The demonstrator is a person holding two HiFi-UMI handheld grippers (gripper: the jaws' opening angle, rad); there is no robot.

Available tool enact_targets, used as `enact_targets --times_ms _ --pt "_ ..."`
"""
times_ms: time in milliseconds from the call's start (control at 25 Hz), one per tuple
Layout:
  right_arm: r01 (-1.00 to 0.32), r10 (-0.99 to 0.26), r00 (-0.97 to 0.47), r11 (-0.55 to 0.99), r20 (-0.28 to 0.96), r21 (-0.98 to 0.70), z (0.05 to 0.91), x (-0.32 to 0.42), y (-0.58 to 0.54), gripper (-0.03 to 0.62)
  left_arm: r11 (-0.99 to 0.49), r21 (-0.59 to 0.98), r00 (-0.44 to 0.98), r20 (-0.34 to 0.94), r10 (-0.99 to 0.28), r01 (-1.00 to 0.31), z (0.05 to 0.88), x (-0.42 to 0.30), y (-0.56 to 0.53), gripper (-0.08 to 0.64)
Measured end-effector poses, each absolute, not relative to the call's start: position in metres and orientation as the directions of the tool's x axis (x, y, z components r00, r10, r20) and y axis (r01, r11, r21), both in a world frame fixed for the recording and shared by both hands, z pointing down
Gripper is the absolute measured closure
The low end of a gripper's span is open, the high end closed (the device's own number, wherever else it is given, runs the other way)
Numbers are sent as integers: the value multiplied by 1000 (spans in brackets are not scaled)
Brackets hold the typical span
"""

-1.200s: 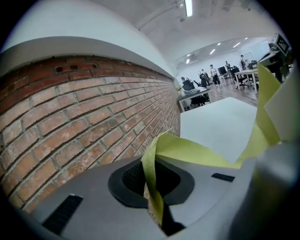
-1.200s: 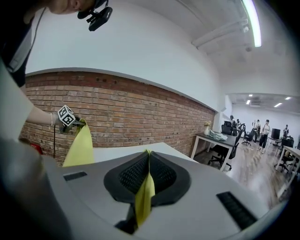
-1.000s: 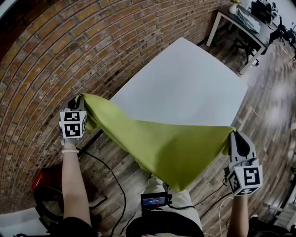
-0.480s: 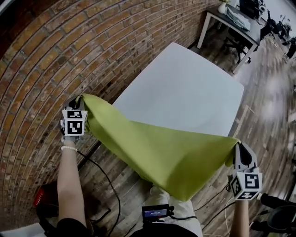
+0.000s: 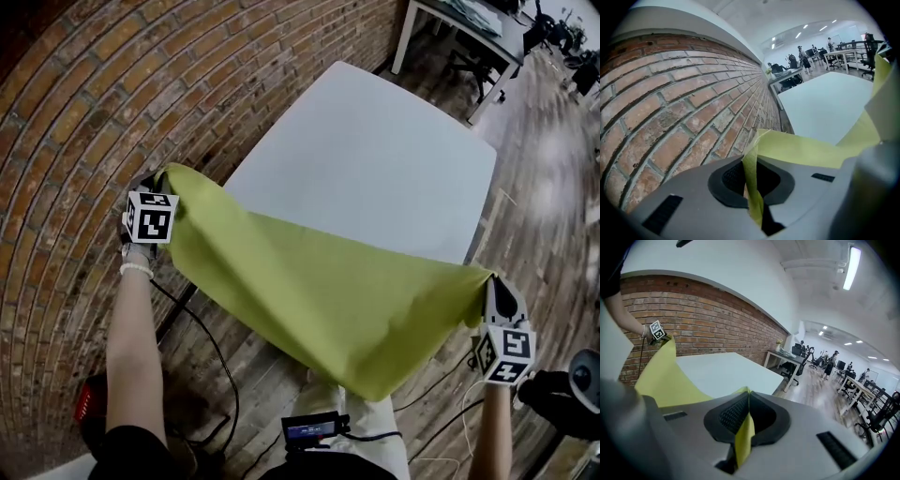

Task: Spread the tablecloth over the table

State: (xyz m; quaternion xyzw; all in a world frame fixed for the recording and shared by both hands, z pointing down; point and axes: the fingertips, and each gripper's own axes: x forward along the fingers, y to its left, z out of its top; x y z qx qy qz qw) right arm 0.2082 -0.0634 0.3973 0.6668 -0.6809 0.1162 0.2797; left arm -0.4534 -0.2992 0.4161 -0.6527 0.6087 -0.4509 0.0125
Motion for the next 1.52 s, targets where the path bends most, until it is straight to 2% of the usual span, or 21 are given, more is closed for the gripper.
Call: enact_targets --times_ms 560,1040,1520 --pt "-979 -779 103 31 619 201 463 259 -72 558 -254 -596 -196 585 -787 -761 442 -420 -350 545" --pt "-983 -738 89 44 669 179 499 283 -84 558 -238 -611 -260 612 -747 -755 450 -405 -369 546" --pt "-988 -789 66 32 611 149 467 268 -81 558 -119 -634 -301 513 -804 -764 416 -441 -342 545"
